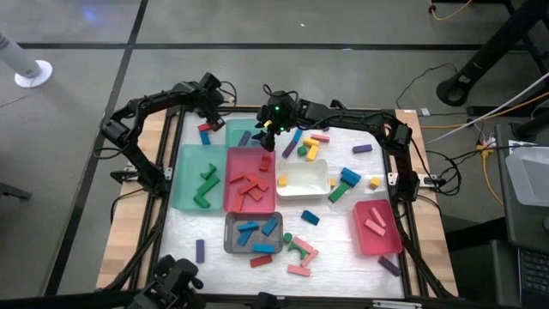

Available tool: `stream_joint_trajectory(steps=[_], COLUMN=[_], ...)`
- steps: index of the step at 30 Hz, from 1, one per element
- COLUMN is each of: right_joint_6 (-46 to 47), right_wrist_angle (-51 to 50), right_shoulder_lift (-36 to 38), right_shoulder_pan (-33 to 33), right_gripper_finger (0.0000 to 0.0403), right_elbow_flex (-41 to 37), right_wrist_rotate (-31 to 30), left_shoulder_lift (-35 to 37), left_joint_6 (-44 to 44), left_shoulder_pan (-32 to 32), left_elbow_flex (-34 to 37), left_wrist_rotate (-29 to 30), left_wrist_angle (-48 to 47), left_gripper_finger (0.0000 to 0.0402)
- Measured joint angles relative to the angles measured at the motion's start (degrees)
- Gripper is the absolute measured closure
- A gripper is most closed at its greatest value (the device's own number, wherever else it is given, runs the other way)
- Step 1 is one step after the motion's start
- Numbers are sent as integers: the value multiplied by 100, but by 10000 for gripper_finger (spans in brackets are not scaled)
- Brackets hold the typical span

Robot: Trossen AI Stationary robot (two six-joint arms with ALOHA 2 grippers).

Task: Sort blocks
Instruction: Put the red block into the top pink bin

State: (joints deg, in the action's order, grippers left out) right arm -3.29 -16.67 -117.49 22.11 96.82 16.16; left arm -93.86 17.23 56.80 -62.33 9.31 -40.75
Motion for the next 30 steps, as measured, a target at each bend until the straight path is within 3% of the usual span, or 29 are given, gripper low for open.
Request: stream_joint_trajectory(steps=[7,24,30], right_joint_6=[0,46,9], right_wrist_angle=[0,-45,-181], right_shoulder_lift=[0,0,200], right_shoulder_pan=[4,-2,-2], right_gripper_finger=[169,169,169], right_elbow_flex=[0,0,-7], right_wrist_rotate=[0,0,-2], left_shoulder_lift=[-39,-1022,-935], left_joint_6=[311,722,455], left_shoulder_pan=[0,74,57], left_elbow_flex=[0,-11,-2], left_wrist_rotate=[28,-12,26], left_wrist_angle=[-73,19,-70], left_gripper_finger=[210,212,281])
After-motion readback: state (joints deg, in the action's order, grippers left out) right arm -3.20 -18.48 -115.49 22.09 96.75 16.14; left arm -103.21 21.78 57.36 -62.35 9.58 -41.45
